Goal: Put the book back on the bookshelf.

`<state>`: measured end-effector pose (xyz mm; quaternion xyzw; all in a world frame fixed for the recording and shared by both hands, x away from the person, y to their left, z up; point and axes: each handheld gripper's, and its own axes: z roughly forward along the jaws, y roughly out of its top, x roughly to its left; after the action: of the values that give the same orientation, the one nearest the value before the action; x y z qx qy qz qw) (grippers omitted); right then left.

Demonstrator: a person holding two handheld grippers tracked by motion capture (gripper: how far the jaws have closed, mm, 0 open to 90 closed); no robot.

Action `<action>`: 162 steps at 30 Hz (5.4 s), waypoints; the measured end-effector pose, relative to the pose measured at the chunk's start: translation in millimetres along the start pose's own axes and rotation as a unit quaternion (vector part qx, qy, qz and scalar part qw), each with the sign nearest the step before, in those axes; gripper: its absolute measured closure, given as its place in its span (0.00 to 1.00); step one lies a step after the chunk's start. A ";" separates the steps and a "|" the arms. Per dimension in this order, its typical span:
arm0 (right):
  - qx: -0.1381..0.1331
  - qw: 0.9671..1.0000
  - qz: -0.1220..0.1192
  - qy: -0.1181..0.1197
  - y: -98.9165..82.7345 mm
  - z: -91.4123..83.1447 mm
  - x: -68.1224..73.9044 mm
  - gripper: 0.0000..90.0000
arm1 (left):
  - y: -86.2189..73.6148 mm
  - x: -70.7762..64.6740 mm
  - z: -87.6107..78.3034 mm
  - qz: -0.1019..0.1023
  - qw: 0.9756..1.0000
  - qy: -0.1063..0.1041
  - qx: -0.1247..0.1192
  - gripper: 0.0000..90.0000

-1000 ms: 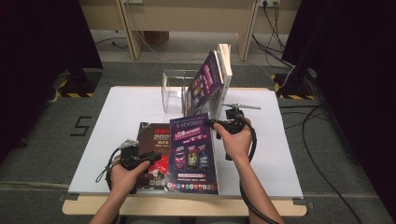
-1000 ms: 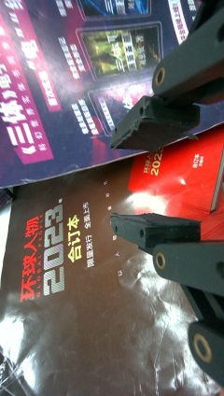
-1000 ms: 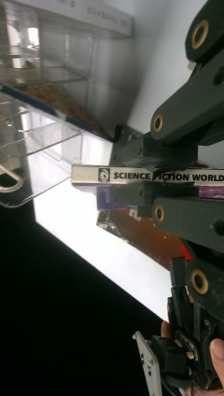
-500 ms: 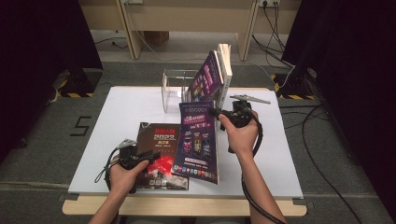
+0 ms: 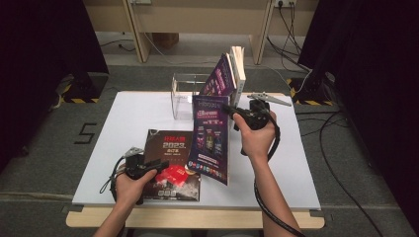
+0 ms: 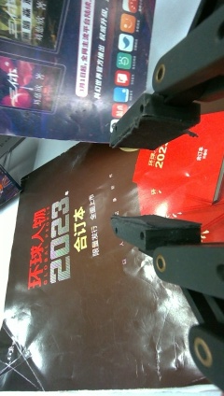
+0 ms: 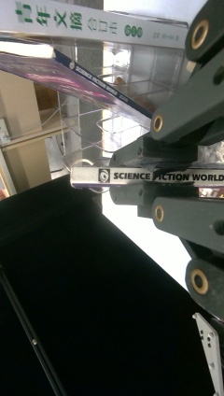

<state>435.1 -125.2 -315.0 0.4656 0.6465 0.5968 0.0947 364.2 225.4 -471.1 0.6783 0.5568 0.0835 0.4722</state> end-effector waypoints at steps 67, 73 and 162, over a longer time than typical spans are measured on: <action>-0.097 0.995 -0.014 0.001 36.1 3.1 19.0 0.93 | 4.6 1.4 -6.0 0.010 1.000 0.014 -0.017 0.55; -0.108 0.994 -0.015 -0.001 38.0 4.0 17.1 0.93 | 4.0 1.3 -5.9 0.009 1.000 0.015 -0.018 0.55; -0.147 0.989 -0.017 -0.004 84.2 38.0 11.8 0.93 | 3.1 3.9 -5.5 0.007 1.000 0.014 -0.016 0.56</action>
<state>495.6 -103.1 -247.6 0.4379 0.5591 0.6818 0.1755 364.3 231.9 -467.5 0.6732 0.5571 0.1055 0.4747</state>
